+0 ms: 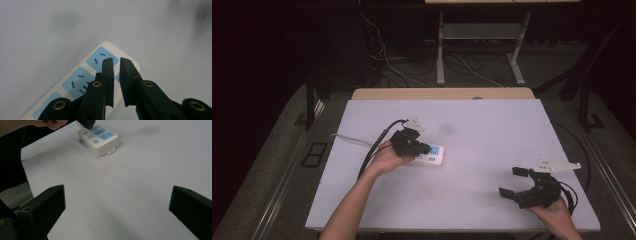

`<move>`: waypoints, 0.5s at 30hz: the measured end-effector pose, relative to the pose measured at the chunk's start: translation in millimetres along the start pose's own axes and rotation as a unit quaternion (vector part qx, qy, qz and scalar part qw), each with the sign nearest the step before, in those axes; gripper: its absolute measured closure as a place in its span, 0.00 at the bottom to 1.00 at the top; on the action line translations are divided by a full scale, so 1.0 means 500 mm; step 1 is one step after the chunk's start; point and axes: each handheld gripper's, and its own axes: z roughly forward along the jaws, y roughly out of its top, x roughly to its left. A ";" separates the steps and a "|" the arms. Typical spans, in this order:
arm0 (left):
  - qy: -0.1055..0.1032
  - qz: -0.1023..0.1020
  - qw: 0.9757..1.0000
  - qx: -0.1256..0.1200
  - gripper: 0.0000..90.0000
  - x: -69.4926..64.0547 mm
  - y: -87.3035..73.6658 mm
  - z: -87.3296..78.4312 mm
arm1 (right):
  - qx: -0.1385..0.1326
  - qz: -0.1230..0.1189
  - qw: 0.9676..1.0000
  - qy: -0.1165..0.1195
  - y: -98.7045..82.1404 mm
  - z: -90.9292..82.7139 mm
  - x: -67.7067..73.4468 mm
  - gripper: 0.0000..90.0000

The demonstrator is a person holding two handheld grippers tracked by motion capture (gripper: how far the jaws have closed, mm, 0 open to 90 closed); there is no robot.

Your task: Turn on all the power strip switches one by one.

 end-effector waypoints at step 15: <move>0.022 -0.040 0.998 -0.047 0.24 -0.025 -0.049 -0.088 | -0.005 -0.003 1.000 0.001 0.002 0.000 0.004 0.00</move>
